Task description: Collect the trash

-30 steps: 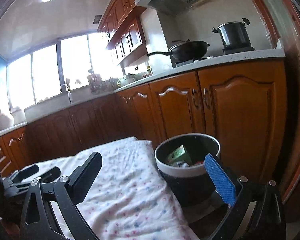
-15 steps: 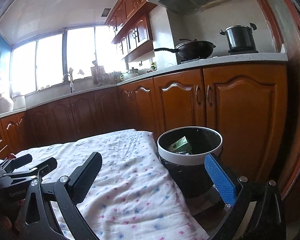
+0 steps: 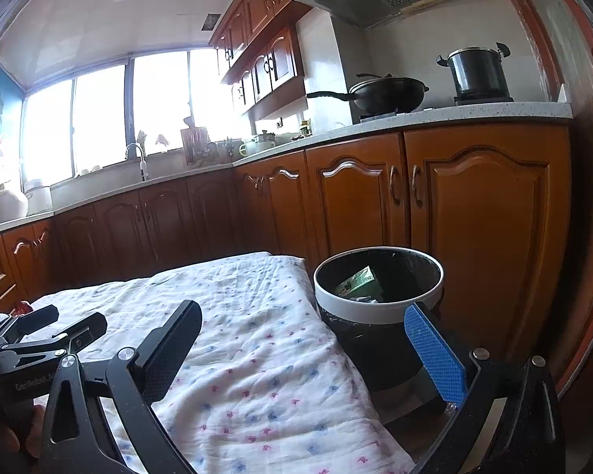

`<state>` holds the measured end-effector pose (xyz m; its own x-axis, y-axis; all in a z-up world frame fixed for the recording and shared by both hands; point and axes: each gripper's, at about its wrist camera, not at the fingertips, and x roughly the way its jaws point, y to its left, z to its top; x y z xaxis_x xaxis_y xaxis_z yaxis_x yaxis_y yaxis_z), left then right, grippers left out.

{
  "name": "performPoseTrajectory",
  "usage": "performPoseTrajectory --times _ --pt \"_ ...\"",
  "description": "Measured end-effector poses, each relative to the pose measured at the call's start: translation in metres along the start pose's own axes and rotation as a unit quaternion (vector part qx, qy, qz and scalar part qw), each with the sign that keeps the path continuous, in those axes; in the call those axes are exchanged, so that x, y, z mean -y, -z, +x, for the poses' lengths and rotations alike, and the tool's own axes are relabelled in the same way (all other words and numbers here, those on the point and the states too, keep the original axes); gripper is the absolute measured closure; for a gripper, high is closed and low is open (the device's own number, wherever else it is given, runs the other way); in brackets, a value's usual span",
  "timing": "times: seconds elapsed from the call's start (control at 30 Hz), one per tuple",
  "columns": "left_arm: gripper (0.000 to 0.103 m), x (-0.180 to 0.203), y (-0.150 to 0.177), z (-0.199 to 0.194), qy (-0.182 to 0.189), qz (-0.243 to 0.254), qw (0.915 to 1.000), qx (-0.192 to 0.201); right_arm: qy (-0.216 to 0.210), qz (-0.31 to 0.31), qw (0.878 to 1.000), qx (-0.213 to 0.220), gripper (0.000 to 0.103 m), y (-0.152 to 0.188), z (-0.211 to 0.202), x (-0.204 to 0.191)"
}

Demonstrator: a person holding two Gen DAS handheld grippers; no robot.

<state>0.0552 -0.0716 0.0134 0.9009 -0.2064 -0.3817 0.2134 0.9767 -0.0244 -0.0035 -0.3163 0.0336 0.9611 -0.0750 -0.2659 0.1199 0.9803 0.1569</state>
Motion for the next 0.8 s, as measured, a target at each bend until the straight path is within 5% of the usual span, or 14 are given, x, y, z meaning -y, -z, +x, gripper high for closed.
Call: performPoseTrajectory --times 0.8 --pt "0.0 0.007 0.001 -0.011 -0.012 0.01 0.9997 0.017 -0.011 0.004 1.0 0.002 0.0 0.0 -0.003 -0.003"
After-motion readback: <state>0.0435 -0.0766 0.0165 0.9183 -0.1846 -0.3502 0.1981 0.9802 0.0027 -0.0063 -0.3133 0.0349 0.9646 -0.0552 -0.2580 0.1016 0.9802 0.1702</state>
